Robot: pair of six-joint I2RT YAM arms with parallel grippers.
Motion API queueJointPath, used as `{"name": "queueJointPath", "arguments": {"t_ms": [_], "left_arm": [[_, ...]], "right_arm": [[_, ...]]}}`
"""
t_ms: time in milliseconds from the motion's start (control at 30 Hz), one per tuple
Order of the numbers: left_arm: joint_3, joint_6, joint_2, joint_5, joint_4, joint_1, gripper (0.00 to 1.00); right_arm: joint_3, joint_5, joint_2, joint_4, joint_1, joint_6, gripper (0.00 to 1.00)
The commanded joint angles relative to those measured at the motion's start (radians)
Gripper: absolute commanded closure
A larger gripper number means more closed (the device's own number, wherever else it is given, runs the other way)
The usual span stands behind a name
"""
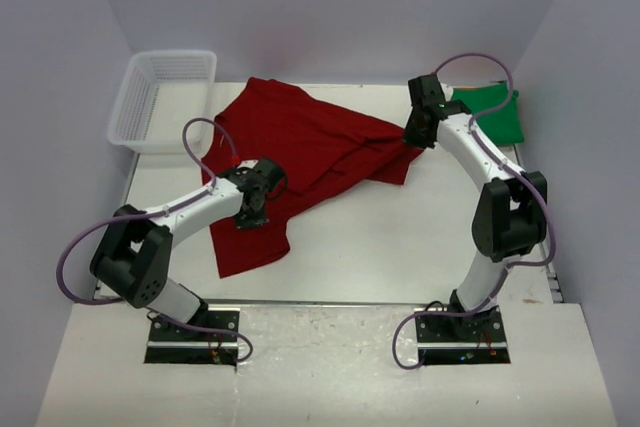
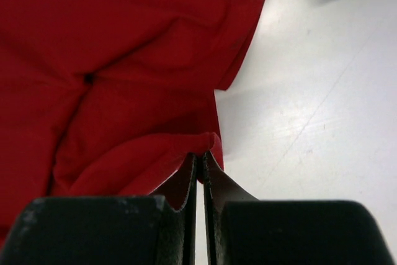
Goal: Fold and stack the t-shirts
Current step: Flatten out the tshirt
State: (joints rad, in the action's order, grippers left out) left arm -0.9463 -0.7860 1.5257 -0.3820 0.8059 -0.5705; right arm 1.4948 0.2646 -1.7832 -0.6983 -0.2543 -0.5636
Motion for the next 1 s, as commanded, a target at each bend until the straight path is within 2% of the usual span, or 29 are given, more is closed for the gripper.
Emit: {"name": "queueJointPath", "arguments": {"t_ms": [0, 67, 200, 333, 433, 600, 967], "left_arm": [[-0.014, 0.024, -0.047, -0.002, 0.015, 0.004, 0.88], [-0.003, 0.031, -0.059, 0.006, 0.016, 0.004, 0.74], [0.023, 0.037, -0.082, 0.049, 0.004, -0.015, 0.72], [0.034, 0.03, -0.049, 0.045, 0.019, -0.113, 0.7], [0.04, -0.005, -0.033, 0.025, 0.035, -0.184, 0.54], [0.078, -0.082, -0.042, 0.061, 0.047, -0.256, 0.53], [0.147, -0.159, -0.16, 0.089, 0.136, -0.275, 0.53]], "right_arm": [[0.129, -0.004, -0.039, -0.032, 0.042, 0.022, 1.0], [0.178, -0.008, -0.085, -0.055, 0.059, 0.033, 1.0], [0.295, -0.018, -0.145, -0.079, 0.081, 0.05, 1.0], [0.349, -0.041, -0.183, -0.09, 0.093, 0.056, 1.0], [0.375, -0.057, -0.2, -0.098, 0.096, 0.057, 1.0], [0.369, -0.061, -0.203, -0.099, 0.105, 0.07, 1.0], [0.341, -0.082, -0.19, -0.095, 0.185, 0.087, 1.0]]}}
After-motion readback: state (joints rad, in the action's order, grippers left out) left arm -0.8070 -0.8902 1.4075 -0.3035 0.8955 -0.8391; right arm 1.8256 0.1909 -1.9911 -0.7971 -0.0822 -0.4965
